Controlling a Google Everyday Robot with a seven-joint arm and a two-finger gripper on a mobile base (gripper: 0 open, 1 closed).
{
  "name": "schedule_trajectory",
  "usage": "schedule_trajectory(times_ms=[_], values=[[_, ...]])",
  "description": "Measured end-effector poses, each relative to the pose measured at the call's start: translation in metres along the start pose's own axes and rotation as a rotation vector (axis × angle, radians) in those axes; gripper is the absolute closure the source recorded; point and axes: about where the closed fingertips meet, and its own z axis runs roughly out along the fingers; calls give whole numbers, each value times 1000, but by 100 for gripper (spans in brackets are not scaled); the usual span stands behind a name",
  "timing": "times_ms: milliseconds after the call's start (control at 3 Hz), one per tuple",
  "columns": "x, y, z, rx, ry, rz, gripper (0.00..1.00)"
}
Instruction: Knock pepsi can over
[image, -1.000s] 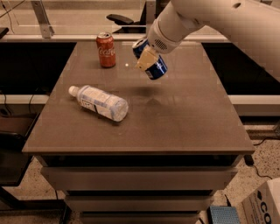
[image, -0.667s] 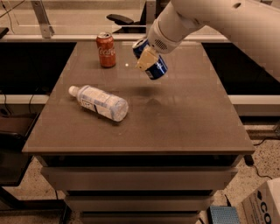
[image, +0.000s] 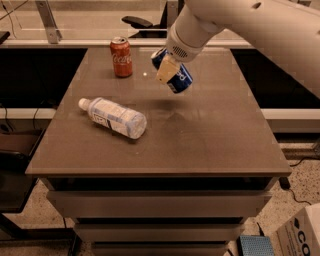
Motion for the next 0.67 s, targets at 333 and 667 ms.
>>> schedule_trajectory(times_ms=[333, 667], values=[[8, 0, -1, 12, 70, 7, 100], [18, 0, -3, 21, 129, 21, 100]])
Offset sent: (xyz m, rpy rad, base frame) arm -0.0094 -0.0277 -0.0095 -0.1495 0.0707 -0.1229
